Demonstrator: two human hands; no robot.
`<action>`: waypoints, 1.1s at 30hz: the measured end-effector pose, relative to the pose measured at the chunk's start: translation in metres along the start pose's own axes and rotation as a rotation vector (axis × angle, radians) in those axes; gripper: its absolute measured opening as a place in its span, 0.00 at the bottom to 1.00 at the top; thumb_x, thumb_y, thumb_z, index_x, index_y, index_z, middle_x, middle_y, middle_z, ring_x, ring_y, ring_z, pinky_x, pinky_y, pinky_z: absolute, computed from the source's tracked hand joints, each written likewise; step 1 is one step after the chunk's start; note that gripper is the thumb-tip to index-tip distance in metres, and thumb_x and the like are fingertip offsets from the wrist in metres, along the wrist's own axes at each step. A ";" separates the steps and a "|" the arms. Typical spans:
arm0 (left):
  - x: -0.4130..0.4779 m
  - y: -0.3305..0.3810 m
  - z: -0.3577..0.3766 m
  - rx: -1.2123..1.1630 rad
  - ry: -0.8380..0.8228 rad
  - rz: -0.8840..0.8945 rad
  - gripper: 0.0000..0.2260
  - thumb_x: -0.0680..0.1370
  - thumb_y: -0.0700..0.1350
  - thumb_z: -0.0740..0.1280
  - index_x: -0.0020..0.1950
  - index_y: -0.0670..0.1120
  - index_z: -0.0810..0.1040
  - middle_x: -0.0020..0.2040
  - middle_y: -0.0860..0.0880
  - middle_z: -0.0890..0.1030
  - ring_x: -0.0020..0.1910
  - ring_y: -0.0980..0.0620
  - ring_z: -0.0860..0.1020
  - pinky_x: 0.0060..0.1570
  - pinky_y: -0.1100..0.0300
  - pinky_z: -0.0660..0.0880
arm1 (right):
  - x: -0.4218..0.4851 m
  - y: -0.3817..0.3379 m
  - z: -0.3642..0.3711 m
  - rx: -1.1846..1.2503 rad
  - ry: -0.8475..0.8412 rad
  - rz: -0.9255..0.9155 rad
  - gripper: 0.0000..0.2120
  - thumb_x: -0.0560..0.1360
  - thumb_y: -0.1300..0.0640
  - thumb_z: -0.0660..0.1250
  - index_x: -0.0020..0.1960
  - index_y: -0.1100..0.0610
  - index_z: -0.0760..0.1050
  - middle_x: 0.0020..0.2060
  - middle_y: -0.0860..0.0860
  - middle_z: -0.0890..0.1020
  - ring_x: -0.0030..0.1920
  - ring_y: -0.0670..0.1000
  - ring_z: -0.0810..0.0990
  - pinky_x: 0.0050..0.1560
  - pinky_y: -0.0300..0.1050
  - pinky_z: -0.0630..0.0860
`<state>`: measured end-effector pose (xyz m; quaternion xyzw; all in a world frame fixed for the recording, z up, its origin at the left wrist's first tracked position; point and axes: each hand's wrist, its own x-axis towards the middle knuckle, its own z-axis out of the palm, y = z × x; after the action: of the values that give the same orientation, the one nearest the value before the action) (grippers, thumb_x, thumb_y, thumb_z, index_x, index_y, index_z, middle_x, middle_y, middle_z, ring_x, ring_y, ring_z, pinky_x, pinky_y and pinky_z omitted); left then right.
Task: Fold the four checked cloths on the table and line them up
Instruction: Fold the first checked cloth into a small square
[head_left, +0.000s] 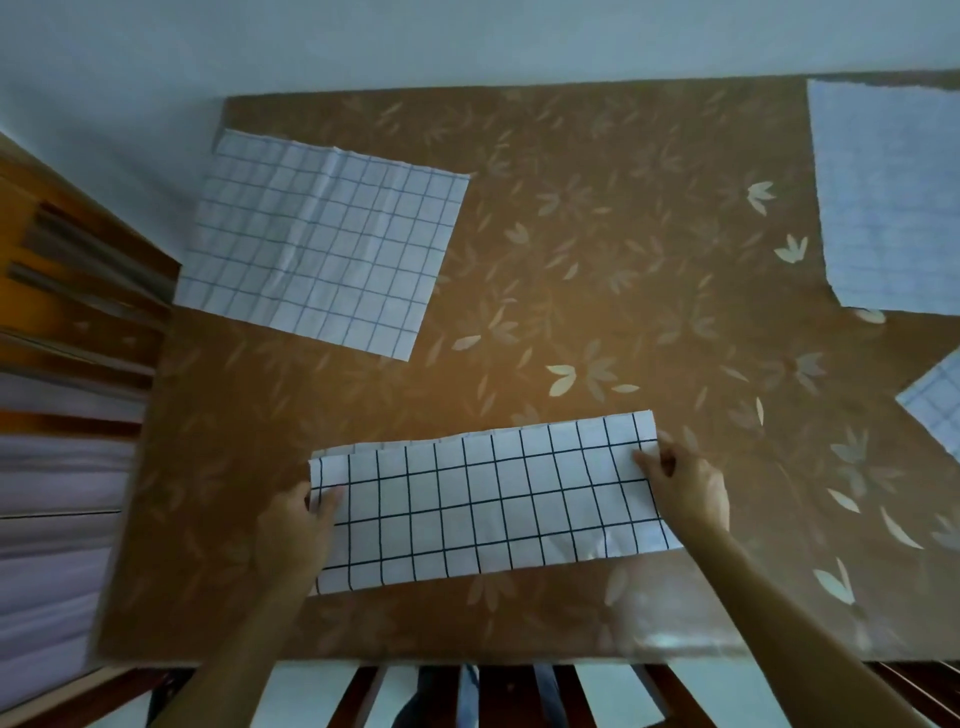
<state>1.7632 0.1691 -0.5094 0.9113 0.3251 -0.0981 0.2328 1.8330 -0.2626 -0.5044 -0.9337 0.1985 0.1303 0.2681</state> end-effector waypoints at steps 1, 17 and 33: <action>0.002 -0.001 0.001 0.013 0.016 0.014 0.15 0.78 0.56 0.69 0.37 0.48 0.75 0.33 0.49 0.77 0.33 0.48 0.77 0.35 0.50 0.78 | 0.001 -0.001 0.001 -0.012 0.005 -0.010 0.12 0.78 0.45 0.66 0.41 0.51 0.75 0.33 0.49 0.77 0.37 0.58 0.78 0.36 0.47 0.74; -0.080 0.055 0.065 0.205 0.006 0.819 0.23 0.81 0.52 0.62 0.75 0.46 0.68 0.77 0.41 0.65 0.77 0.42 0.63 0.73 0.42 0.64 | -0.051 -0.031 0.052 -0.233 0.113 -0.597 0.20 0.79 0.53 0.59 0.69 0.57 0.69 0.71 0.59 0.69 0.70 0.59 0.68 0.66 0.57 0.69; -0.068 0.053 0.084 0.517 -0.191 0.826 0.31 0.84 0.61 0.52 0.82 0.47 0.51 0.82 0.45 0.48 0.81 0.46 0.48 0.76 0.44 0.54 | -0.057 -0.044 0.108 -0.487 -0.171 -0.690 0.34 0.82 0.39 0.50 0.80 0.59 0.52 0.79 0.58 0.51 0.79 0.56 0.48 0.76 0.57 0.50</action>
<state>1.7424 0.0548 -0.5406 0.9788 -0.1212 -0.1582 0.0474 1.7870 -0.1519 -0.5532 -0.9672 -0.1848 0.1530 0.0833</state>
